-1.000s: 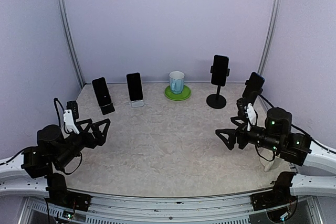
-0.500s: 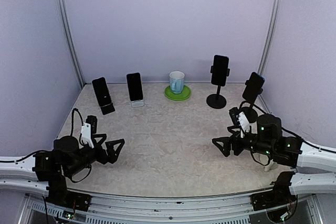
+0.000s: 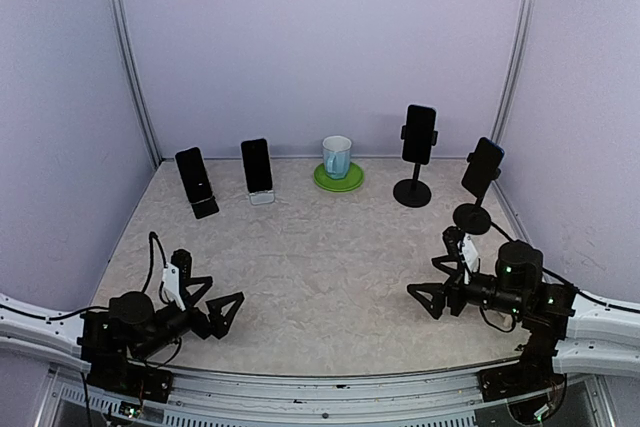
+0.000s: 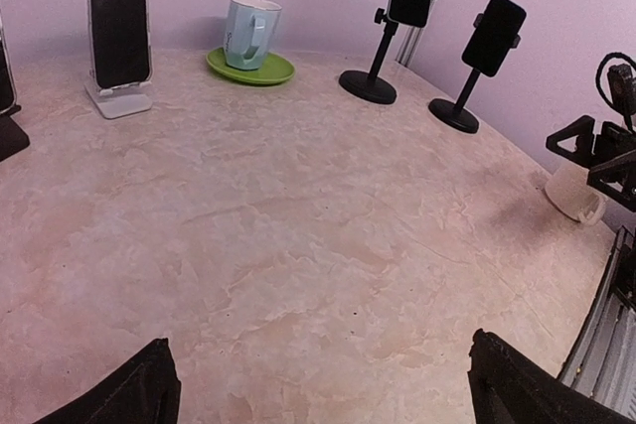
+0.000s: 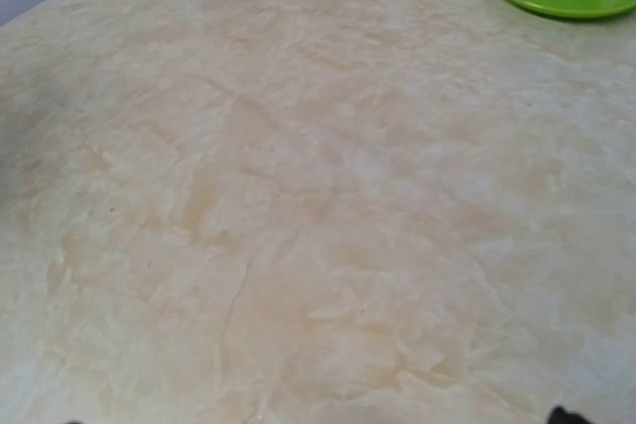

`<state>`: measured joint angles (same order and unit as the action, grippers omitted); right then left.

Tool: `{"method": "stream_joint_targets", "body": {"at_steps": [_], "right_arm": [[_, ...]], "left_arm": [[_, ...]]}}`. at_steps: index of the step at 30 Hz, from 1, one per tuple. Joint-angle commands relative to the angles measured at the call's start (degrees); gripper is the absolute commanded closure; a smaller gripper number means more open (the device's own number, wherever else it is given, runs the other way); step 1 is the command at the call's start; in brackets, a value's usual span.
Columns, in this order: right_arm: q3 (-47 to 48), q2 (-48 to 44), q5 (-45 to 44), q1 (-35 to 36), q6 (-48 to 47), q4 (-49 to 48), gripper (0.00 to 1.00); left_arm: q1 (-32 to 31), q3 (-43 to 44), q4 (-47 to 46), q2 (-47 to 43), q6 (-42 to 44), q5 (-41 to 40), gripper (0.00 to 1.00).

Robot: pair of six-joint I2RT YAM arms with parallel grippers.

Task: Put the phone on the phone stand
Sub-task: Reset both arms

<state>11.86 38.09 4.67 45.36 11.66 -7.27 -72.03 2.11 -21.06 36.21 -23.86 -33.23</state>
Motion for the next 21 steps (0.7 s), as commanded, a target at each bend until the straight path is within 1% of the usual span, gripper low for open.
{"method": "stream_joint_targets", "body": {"at_steps": [1, 4, 7, 10, 21], "right_arm": [[-1.9, 1.9, 3.2, 0.3, -0.8, -4.8, 0.0], [-2.2, 3.0, 5.0, 0.3, -1.3, -5.9, 0.0], [-2.3, 3.2, 5.1, 0.4, -1.4, -6.2, 0.0], [-2.5, 2.9, 5.1, 0.3, -1.4, -6.4, 0.0], [-4.2, -1.1, 4.3, 0.4, -1.0, -6.7, 0.0]], "left_arm": [[-1.1, -2.3, -8.9, 3.5, -1.3, 0.1, 0.01], [-2.0, -2.6, -12.4, 8.2, -1.8, 0.0, 0.01], [-2.7, -2.6, -15.4, 12.8, -1.8, 0.4, 0.01], [-3.3, -2.2, -16.8, 15.5, -1.9, 0.4, 0.01], [-3.5, -2.7, -17.5, 14.6, -1.6, 0.6, 0.01]]}}
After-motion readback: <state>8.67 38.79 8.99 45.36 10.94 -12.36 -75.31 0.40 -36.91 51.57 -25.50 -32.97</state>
